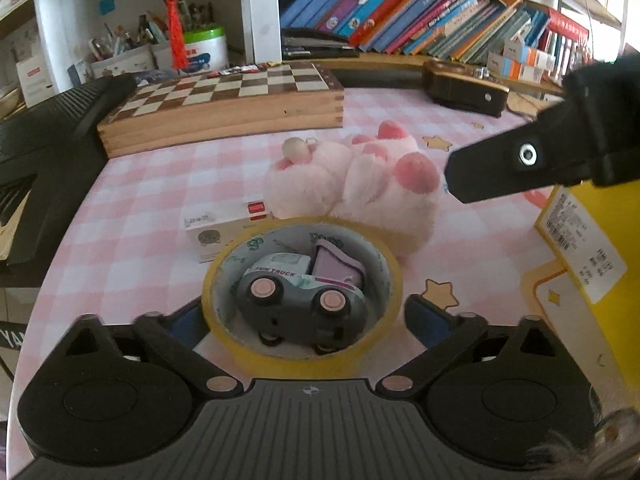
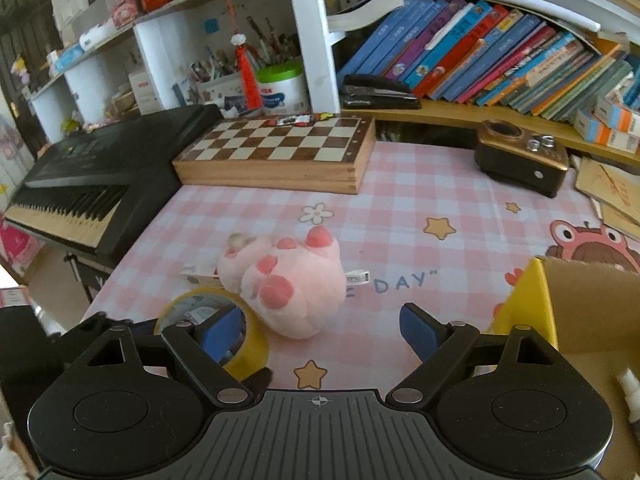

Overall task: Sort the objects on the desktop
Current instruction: 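Close the left gripper on the tape roll while the right grasps the pink plush, then lift the tape roll and pink plush toward the yellow box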

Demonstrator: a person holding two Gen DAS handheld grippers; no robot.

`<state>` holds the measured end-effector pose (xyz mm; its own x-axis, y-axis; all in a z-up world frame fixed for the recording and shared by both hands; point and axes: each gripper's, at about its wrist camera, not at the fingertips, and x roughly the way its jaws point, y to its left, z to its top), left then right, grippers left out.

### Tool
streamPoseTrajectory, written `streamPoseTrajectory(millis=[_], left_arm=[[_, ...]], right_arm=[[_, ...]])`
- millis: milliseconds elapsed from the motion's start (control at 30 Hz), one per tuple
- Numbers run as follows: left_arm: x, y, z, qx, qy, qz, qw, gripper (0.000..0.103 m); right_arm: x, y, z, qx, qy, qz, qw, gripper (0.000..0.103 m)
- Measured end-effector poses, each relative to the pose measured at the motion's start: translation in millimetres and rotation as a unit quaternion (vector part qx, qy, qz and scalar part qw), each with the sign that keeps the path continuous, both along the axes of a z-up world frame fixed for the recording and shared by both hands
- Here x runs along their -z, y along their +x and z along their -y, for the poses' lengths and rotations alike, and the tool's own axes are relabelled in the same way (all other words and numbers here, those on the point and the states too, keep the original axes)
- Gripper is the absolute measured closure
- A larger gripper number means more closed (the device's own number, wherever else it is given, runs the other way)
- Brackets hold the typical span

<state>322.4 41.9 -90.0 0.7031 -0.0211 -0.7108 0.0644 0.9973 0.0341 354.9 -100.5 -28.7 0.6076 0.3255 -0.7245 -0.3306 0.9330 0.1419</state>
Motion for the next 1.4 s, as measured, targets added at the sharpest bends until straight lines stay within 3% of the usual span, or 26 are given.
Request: streamPoseTrajectory(millis=[33,267,533,900,1000,1133,1400], left_arm=[[0.9,0.6,0.1,-0.001,0.004,0.0,1.0,0.012],[-16.5,-26.7,-8.0,0.001,-0.023,0.019,0.9996,0.013],[-47.7,-82.4,-38.8,-0.065,-0.087,0.052,0.9926,0.013],[-68.6,-108.2,-53.8,-0.112,-0.097,0.075,0.9861,0.013],[-70.7,-110.7,-54.9,-0.116,-0.096,0.077,0.9856,0.013],[-73.5,-115.2,-57.4,-0.119,-0.098,0.078,0.985,0.013],[-84.2,-122.9,-53.5,-0.104,-0.103,0.095,0.9846,0.013]], right_arm=[[0.5,1.6,-1.3,-0.004,0.0,-0.002,1.0,0.014],[3.4,17.7,-15.2,-0.031,-0.001,-0.006,0.999,0.012],[15.6,47.8,-33.5,-0.061,-0.012,-0.023,0.998,0.007],[59.2,82.5,-54.7,-0.081,-0.055,-0.076,0.992,0.007],[63.0,84.9,-49.5,-0.064,-0.045,-0.083,0.993,0.013],[55.4,79.9,-44.5,-0.052,-0.035,-0.067,0.996,0.028],[16.2,49.4,-20.3,-0.025,0.011,-0.018,0.999,0.029]])
